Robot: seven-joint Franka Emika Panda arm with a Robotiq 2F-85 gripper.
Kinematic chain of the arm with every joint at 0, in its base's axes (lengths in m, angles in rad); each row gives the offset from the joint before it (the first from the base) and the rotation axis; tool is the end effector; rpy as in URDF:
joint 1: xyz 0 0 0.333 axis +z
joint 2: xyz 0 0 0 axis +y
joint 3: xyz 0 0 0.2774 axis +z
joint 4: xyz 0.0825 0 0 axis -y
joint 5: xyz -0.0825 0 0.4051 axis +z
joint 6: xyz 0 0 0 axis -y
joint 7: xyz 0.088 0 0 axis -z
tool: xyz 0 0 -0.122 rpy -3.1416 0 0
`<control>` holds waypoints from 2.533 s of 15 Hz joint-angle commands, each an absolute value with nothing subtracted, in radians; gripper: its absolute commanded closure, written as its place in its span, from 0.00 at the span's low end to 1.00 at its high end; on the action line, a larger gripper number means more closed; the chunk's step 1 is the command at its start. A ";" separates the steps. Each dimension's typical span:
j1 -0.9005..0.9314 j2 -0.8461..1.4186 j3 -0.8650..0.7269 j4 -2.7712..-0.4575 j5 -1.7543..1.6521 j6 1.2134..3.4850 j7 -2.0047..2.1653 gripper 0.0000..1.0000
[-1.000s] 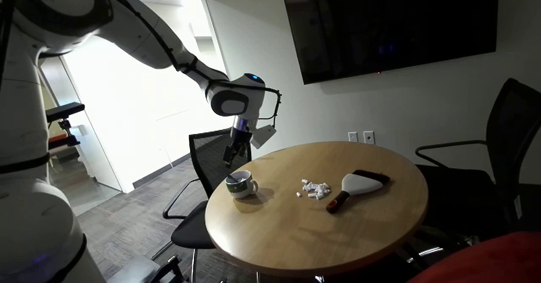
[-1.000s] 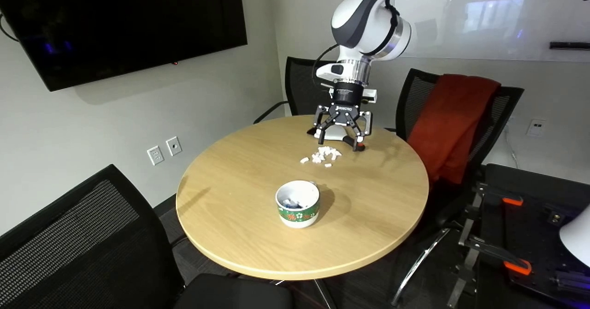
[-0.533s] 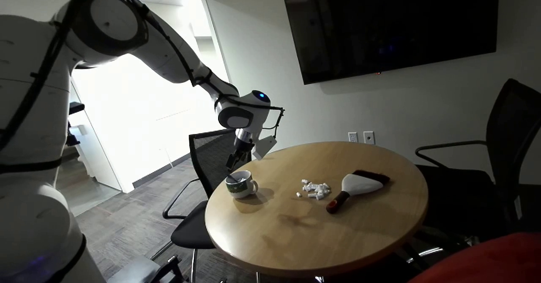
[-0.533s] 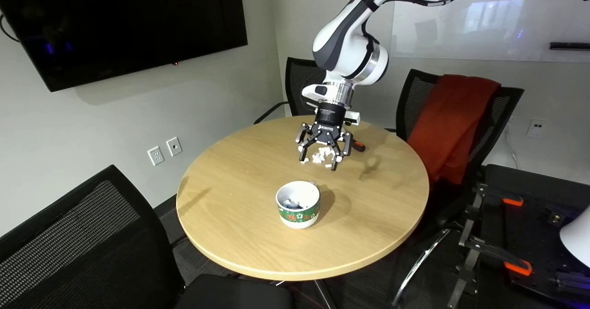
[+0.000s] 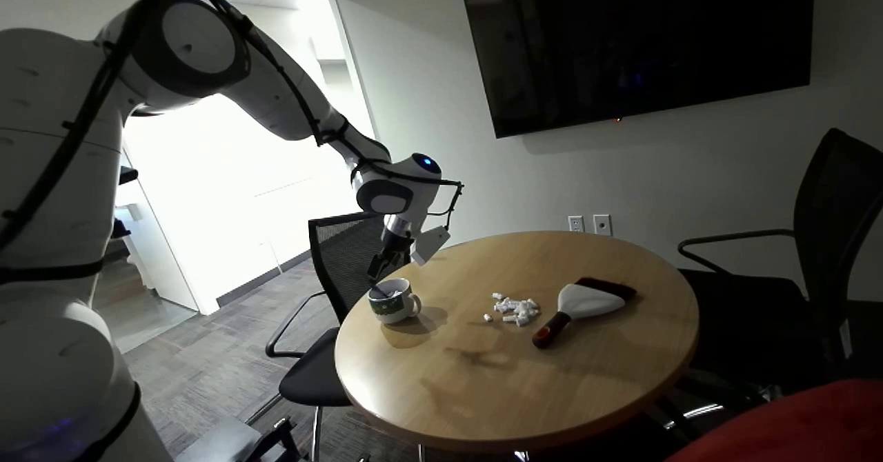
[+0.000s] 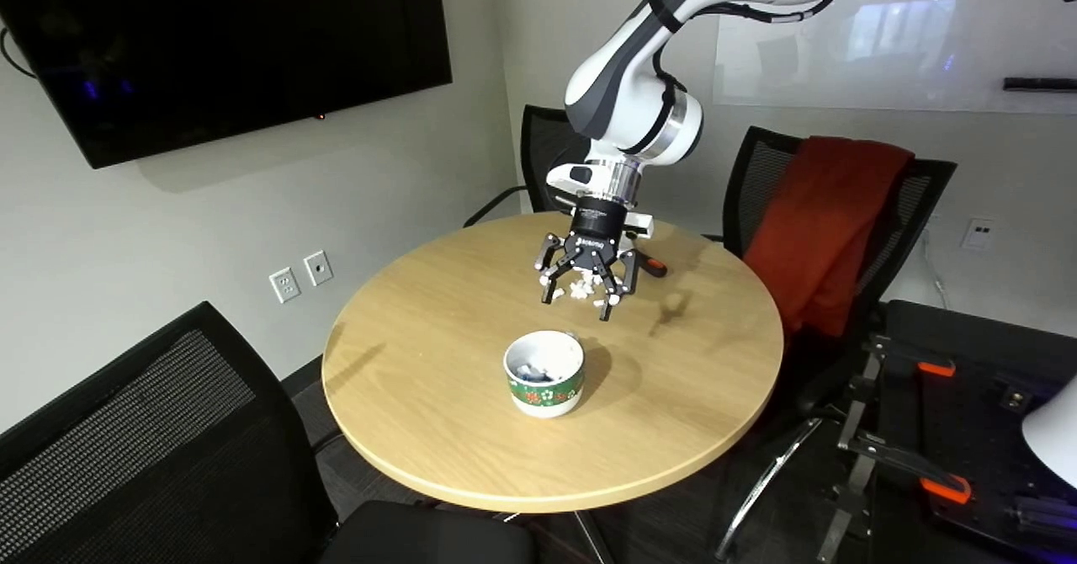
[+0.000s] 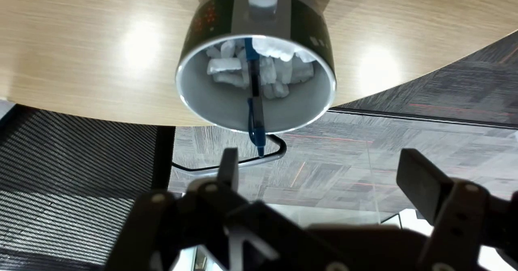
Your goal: Remove the pen from the mug cup and place it on the table
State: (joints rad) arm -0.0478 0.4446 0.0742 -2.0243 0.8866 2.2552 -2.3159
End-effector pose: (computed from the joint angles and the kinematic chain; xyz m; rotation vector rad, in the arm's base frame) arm 0.5814 0.0470 0.1552 -1.7399 -1.9419 -0.6823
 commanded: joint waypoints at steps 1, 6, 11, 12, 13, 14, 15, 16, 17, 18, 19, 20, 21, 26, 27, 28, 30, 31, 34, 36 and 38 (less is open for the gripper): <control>-0.056 0.445 0.082 -2.024 0.882 2.256 -2.313 0.00; -0.056 0.447 0.085 -2.020 0.881 2.256 -2.325 0.00; -0.055 0.470 0.108 -2.006 0.901 2.285 -2.445 0.00; -0.056 0.477 0.113 -2.003 0.907 2.291 -2.469 0.00; -0.056 0.485 0.116 -2.000 0.912 2.298 -2.489 0.00; -0.054 0.496 0.118 -1.994 0.914 2.310 -2.508 0.00; -0.053 0.507 0.120 -1.986 0.913 2.314 -2.518 0.00; -0.055 0.521 0.123 -1.973 0.913 2.313 -2.531 0.00; -0.055 0.531 0.126 -1.966 0.915 2.318 -2.539 0.00; -0.055 0.542 0.129 -1.955 0.914 2.318 -2.541 0.06; -0.053 0.553 0.133 -1.945 0.913 2.322 -2.545 0.14; -0.052 0.561 0.137 -1.937 0.914 2.325 -2.544 0.17; -0.051 0.571 0.141 -1.926 0.915 2.330 -2.542 0.20; -0.047 0.603 0.158 -1.891 0.922 2.356 -2.521 0.57; -0.045 0.607 0.161 -1.889 0.922 2.362 -2.517 0.61; -0.043 0.612 0.162 -1.884 0.922 2.368 -2.513 0.64; -0.037 0.623 0.163 -1.877 0.916 2.375 -2.502 0.64; -0.034 0.630 0.163 -1.872 0.912 2.377 -2.498 0.63; -0.028 0.644 0.166 -1.866 0.907 2.383 -2.492 0.61; -0.023 0.653 0.168 -1.859 0.905 2.386 -2.489 0.61; -0.017 0.662 0.171 -1.850 0.904 2.392 -2.486 0.63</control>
State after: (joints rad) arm -0.0261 0.6424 0.1589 -1.8766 0.9000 2.3533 -2.5073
